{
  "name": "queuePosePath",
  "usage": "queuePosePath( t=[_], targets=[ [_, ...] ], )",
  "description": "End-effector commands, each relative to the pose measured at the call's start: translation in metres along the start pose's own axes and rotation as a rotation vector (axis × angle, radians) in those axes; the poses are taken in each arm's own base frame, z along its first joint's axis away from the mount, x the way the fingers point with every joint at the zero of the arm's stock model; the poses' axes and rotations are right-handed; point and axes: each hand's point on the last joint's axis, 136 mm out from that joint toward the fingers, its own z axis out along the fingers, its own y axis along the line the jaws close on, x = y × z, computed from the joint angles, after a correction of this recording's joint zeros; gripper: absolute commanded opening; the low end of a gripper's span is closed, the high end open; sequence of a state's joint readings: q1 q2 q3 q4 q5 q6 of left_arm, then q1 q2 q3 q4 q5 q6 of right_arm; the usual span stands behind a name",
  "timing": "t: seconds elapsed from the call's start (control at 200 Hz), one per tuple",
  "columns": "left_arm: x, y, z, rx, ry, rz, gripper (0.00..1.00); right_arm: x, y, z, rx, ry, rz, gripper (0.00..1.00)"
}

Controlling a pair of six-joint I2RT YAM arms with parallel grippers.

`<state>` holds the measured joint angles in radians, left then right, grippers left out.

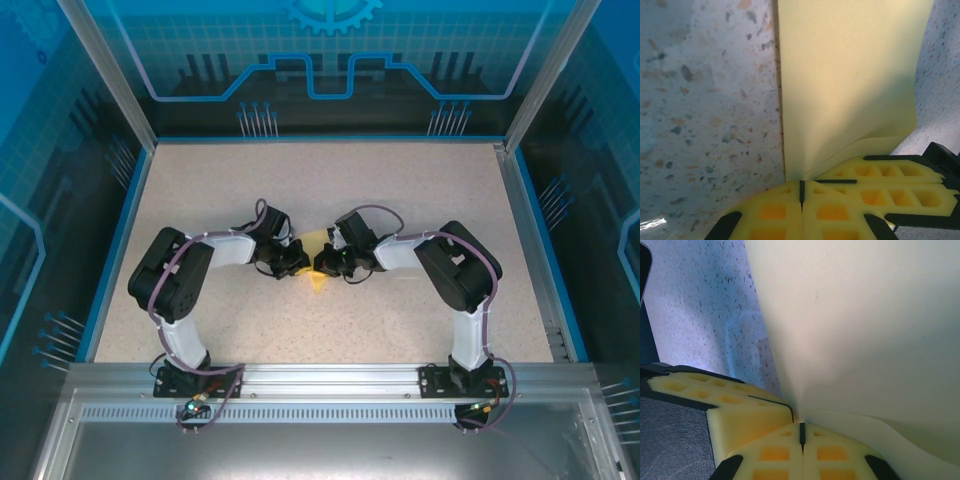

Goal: Fold a paper plane with a square sheet of paper (pick it up from the middle)
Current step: Fold the paper at the center of the table.

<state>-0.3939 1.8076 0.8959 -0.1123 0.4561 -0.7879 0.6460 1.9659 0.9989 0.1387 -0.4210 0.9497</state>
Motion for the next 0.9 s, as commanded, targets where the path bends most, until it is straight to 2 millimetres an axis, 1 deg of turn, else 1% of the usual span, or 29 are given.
queuePosePath(
  t=[0.0, 0.19, 0.31, 0.43, 0.515, 0.595, 0.63, 0.655, 0.67, 0.73, 0.795, 0.895],
  targets=[
    [-0.004, 0.001, 0.002, -0.031, -0.011, -0.018, 0.00, 0.011, -0.024, 0.009, 0.076, 0.042, 0.033, 0.00],
    [-0.001, 0.012, 0.006, -0.065, -0.002, -0.032, 0.00, 0.009, -0.018, 0.007, 0.055, 0.042, 0.022, 0.00],
    [0.003, 0.021, 0.008, -0.093, 0.009, -0.037, 0.00, 0.005, -0.001, 0.000, 0.005, 0.028, -0.006, 0.00],
    [0.006, 0.030, 0.009, -0.123, 0.017, -0.037, 0.00, 0.000, 0.022, -0.016, -0.063, -0.001, -0.062, 0.00],
    [0.008, 0.034, 0.010, -0.133, 0.019, -0.040, 0.00, -0.002, 0.028, -0.031, -0.083, -0.032, -0.090, 0.00],
    [0.009, 0.036, 0.010, -0.138, 0.021, -0.042, 0.00, -0.003, 0.028, -0.045, -0.093, -0.065, -0.095, 0.00],
    [0.009, 0.036, 0.011, -0.138, 0.021, -0.040, 0.00, -0.002, 0.024, -0.049, -0.091, -0.076, -0.091, 0.00],
    [0.009, 0.037, 0.011, -0.139, 0.022, -0.041, 0.00, -0.005, 0.026, -0.053, -0.096, -0.090, -0.095, 0.00],
    [0.009, 0.037, 0.011, -0.138, 0.021, -0.039, 0.00, 0.000, 0.017, -0.052, -0.083, -0.082, -0.083, 0.00],
    [0.009, 0.037, 0.011, -0.139, 0.020, -0.039, 0.00, 0.002, 0.007, -0.054, -0.070, -0.088, -0.071, 0.00],
    [0.008, 0.037, 0.010, -0.138, 0.019, -0.039, 0.00, 0.003, -0.001, -0.052, -0.064, -0.085, -0.053, 0.00],
    [0.009, 0.036, 0.010, -0.135, 0.017, -0.039, 0.00, 0.002, -0.006, -0.047, -0.070, -0.079, -0.037, 0.00]
  ],
)
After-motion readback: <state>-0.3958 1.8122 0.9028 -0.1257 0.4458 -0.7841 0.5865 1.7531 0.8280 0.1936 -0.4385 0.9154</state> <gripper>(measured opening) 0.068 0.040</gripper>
